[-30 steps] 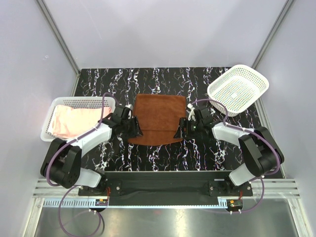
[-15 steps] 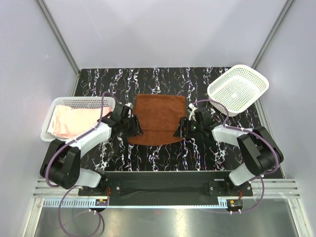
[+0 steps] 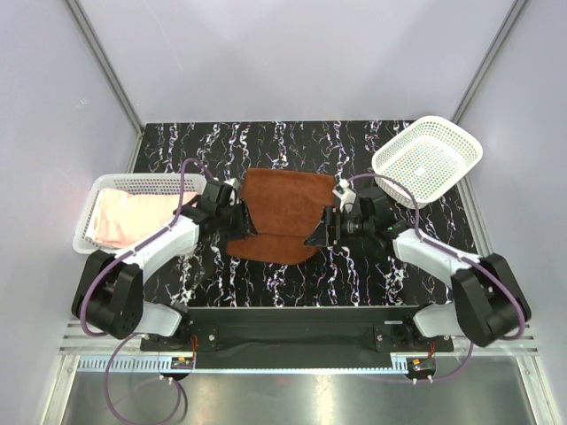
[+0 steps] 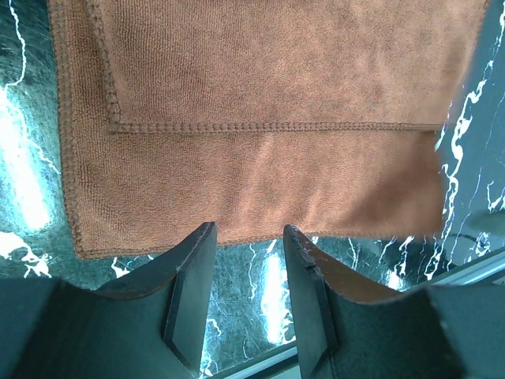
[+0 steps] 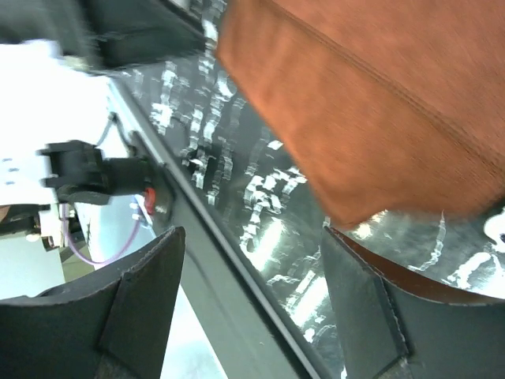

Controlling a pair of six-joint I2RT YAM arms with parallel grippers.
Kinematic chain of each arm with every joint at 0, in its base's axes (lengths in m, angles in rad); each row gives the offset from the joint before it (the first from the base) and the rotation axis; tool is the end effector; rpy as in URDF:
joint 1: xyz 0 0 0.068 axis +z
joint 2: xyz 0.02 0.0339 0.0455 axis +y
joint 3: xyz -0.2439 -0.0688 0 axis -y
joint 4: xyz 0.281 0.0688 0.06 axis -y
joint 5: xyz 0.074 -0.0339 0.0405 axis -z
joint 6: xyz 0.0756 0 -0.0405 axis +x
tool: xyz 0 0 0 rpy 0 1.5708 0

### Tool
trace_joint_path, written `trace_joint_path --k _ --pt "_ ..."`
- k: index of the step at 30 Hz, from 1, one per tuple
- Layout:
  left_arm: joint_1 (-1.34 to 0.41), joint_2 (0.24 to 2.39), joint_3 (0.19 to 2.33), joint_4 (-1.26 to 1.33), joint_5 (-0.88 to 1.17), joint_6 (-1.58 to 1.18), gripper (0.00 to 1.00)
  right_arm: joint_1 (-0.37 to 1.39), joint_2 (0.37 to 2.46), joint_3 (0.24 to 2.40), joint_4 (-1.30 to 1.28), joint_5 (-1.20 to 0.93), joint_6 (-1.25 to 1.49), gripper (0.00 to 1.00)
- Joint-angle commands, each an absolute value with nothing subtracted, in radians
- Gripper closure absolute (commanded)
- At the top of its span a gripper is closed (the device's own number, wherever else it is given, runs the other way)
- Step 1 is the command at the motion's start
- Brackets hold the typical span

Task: Fold and stack the towels
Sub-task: Fold the towel

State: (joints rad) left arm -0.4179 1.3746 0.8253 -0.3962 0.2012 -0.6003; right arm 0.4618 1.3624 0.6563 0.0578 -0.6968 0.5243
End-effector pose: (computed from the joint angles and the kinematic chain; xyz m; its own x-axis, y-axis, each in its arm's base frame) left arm 0.2956 -0.1478 0.1371 -0.8965 -0.2075 -0.3915 -0.0022 0.8856 -0.4644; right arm 0.2716 0.1893 0.1358 -0.8683 -0.0033 -0.4960 -0.4216 0.5317 0.7345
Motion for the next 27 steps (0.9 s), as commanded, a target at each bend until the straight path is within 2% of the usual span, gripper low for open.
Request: trace_joint_path --k 1,3,7,10,12,14,17,18,20,23,27 --pt "-0.414 1.362 0.862 -0.38 0.201 -0.587 0.56 0.462 1.281 0.692 0.021 -0.738 0.549 0.23" --pt "-0.413 1.362 0.859 -0.376 0.202 -0.589 0.56 0.463 1.272 0.692 0.005 -0.717 0.551 0.23" --pt "-0.414 1.362 0.844 -0.371 0.207 -0.589 0.56 0.463 1.273 0.718 -0.165 -0.517 0.538 0.24" --pt "-0.413 1.362 0.828 -0.361 0.204 -0.591 0.56 0.463 1.296 0.753 -0.247 -0.408 0.525 0.29" --pt "-0.414 1.368 0.821 -0.36 0.198 -0.592 0.56 0.463 1.336 0.778 -0.271 -0.373 0.519 0.37" --pt "-0.414 1.373 0.807 -0.368 0.166 -0.598 0.56 0.465 1.367 0.787 -0.276 -0.367 0.514 0.51" --pt "-0.414 1.379 0.772 -0.351 0.14 -0.61 0.56 0.477 1.419 0.792 -0.284 -0.328 0.522 0.63" --pt "-0.413 1.393 0.764 -0.336 0.141 -0.614 0.56 0.485 1.44 0.795 -0.304 -0.289 0.537 0.64" --pt "-0.416 1.41 0.736 -0.315 0.166 -0.623 0.55 0.488 1.462 0.795 -0.317 -0.265 0.552 0.64" --pt "-0.422 1.42 0.698 -0.273 0.184 -0.643 0.55 0.492 1.482 0.772 -0.31 -0.265 0.623 0.55" --pt "-0.426 1.422 0.69 -0.255 0.187 -0.647 0.55 0.503 1.467 0.726 -0.244 -0.273 0.756 0.5"
